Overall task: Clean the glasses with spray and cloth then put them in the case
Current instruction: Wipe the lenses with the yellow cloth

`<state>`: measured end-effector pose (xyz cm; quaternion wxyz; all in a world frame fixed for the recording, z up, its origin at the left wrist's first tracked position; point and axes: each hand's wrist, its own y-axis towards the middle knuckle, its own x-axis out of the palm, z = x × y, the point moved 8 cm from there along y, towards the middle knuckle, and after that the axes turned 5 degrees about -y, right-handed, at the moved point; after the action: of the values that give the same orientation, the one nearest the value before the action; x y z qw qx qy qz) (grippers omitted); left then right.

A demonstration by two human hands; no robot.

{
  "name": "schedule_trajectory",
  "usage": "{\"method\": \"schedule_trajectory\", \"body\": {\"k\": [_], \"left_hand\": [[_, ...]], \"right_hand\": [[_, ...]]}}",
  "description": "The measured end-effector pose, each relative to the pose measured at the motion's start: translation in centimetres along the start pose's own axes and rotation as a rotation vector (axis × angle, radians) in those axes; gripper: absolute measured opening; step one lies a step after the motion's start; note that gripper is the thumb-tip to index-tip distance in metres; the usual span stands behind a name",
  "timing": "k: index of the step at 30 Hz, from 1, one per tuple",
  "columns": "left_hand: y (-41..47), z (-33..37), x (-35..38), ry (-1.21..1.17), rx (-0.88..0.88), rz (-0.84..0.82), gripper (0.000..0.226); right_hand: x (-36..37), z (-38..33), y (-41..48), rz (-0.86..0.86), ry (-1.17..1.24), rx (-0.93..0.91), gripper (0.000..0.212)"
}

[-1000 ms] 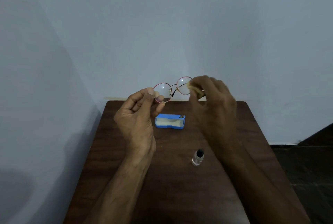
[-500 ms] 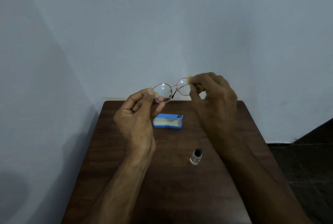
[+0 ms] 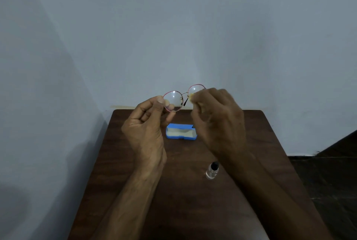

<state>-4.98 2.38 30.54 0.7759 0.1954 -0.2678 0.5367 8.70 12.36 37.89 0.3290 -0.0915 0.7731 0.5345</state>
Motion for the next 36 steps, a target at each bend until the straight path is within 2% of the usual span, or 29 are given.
{"method": "schedule_trajectory", "body": {"k": [3, 8, 12, 15, 17, 19, 20, 22, 24, 27, 30, 36], "left_hand": [[0.1, -0.1, -0.1, 0.019, 0.002, -0.002, 0.003], [0.1, -0.2, -0.1, 0.024, -0.002, 0.006, 0.004], [0.1, -0.7, 0.0, 0.025, -0.01, -0.011, 0.003], [0.2, -1.3, -0.3, 0.027, -0.011, -0.035, 0.005], [0.4, -2.0, -0.5, 0.04, -0.026, -0.059, 0.009], [0.5, -2.6, -0.8, 0.045, -0.049, -0.078, 0.009], [0.6, -3.0, -0.9, 0.043, -0.061, -0.089, 0.009], [0.4, -4.0, -1.3, 0.054, -0.084, -0.112, 0.011], [0.1, -4.8, -1.5, 0.075, -0.101, -0.14, 0.01], [-0.8, -5.8, -1.6, 0.134, -0.105, -0.198, 0.005], [-1.4, -5.9, -1.5, 0.185, -0.076, -0.26, 0.007], [-1.5, -5.4, -1.2, 0.249, 0.006, -0.333, 0.011]], "right_hand": [[-0.2, 2.5, 1.0, 0.074, -0.043, 0.139, 0.01], [0.6, -0.5, 0.6, 0.012, -0.009, -0.031, 0.007], [0.1, 2.6, 0.9, 0.057, -0.022, 0.12, 0.011], [-0.5, 2.9, -0.1, 0.014, 0.088, 0.107, 0.009], [-1.4, 5.6, -1.8, 0.024, 0.19, 0.224, 0.007], [-1.2, 10.7, -5.2, 0.043, 0.302, 0.452, 0.003], [-0.2, 13.2, -7.6, 0.009, 0.31, 0.562, 0.003], [3.4, 17.7, -14.0, -0.178, 0.237, 0.724, 0.008], [7.2, 21.4, -21.1, -0.391, 0.134, 0.838, 0.016], [10.5, 25.0, -28.5, -0.561, 0.067, 1.005, 0.026], [11.9, 26.8, -32.5, -0.65, 0.022, 1.126, 0.011], [13.9, 29.9, -36.4, -0.733, -0.072, 1.142, 0.016]]}}
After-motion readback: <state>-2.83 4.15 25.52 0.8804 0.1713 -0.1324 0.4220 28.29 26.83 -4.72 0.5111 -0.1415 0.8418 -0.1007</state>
